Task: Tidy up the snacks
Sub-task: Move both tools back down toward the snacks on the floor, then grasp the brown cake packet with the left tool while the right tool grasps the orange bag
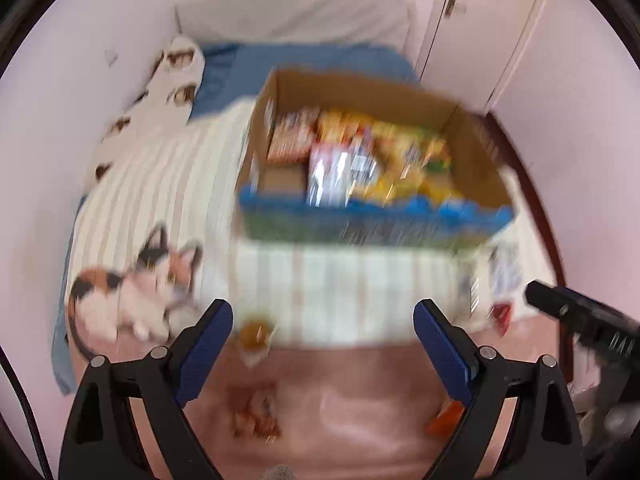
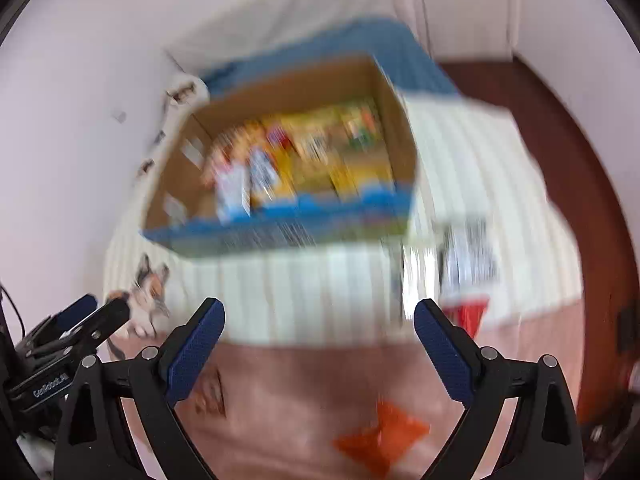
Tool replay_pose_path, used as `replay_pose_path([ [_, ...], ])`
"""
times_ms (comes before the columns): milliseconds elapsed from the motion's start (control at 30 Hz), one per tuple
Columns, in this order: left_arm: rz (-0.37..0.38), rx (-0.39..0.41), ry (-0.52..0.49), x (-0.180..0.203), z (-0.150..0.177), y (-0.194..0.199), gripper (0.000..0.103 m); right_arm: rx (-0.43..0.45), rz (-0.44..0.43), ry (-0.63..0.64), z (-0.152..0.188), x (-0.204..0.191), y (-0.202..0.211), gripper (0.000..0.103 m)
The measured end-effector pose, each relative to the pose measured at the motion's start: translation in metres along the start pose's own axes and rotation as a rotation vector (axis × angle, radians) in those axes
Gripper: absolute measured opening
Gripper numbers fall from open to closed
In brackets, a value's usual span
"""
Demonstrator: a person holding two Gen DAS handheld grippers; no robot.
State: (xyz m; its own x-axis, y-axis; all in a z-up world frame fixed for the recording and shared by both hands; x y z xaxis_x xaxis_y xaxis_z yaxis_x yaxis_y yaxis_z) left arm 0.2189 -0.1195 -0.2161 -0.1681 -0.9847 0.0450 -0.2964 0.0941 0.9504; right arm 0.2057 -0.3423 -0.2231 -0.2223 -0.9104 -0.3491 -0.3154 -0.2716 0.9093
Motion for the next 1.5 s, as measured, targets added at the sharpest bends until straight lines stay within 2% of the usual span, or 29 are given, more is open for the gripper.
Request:
replay_pose_path([
  [100,-0.049,-0.101,0.000,-0.013,0.036,-0.032,0.093,-0.149,-0.004,-0.075,0.031,0.031,-0.038,0.098],
  [233,-0.058,-0.232,0.062,-0.037,0.082,-0.067,0.093,-0.318,-0.043,-0.225,0.084,0.070,-0.082,0.098],
  [333,-0.043,-0.333,0.139,-0.057,0.110,-0.088,0.093,-0.410,-0.070,-0.330,0.117,0.090,-0.108,0.098],
  [433,-0.032,-0.389,0.203,-0.074,0.128,-0.102,0.093,-0.473,-0.098,-0.405,0.142,0.100,-0.130,0.098],
  [567,0.017,-0.451,0.280,-0.090,0.141,-0.120,0.093,-0.508,-0.108,-0.457,0.154,0.101,-0.149,0.098],
  [733,0.055,-0.490,0.317,-0.100,0.146,-0.141,0.093,-0.546,-0.116,-0.465,0.162,0.097,-0.163,0.098],
  [1067,0.028,-0.537,0.252,-0.093,0.149,-0.182,0.093,-0.549,-0.083,-0.431,0.157,0.089,-0.171,0.097],
  [1233,0.007,-0.520,0.209,-0.088,0.145,-0.190,0.081,-0.539,-0.071,-0.450,0.157,0.090,-0.175,0.092],
  [1267,0.002,-0.515,0.203,-0.087,0.145,-0.190,0.074,-0.538,-0.068,-0.452,0.158,0.094,-0.173,0.091],
  [1333,-0.006,-0.509,0.183,-0.086,0.141,-0.190,0.067,-0.535,-0.063,-0.456,0.158,0.096,-0.173,0.089],
  [1367,-0.011,-0.506,0.178,-0.085,0.139,-0.190,0.059,-0.534,-0.062,-0.454,0.158,0.099,-0.172,0.088],
  [1500,-0.001,-0.497,0.173,-0.081,0.135,-0.189,0.055,-0.527,-0.048,-0.444,0.160,0.102,-0.171,0.078],
])
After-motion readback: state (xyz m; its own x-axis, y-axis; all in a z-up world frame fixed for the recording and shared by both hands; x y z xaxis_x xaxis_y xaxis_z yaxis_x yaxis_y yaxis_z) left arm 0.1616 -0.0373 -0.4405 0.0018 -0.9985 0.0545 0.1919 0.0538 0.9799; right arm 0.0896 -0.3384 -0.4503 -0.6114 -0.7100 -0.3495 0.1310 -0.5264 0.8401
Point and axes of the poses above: each gripper's, at about its wrist camera, not at the fingertips, and y roughly against the way its jaws point, x to its right, z to its underside, the point moved 5 cm from there along -y, roughly the way its jaws point, and after that the axes turned 6 degrees about -x, right-handed, at the moved point
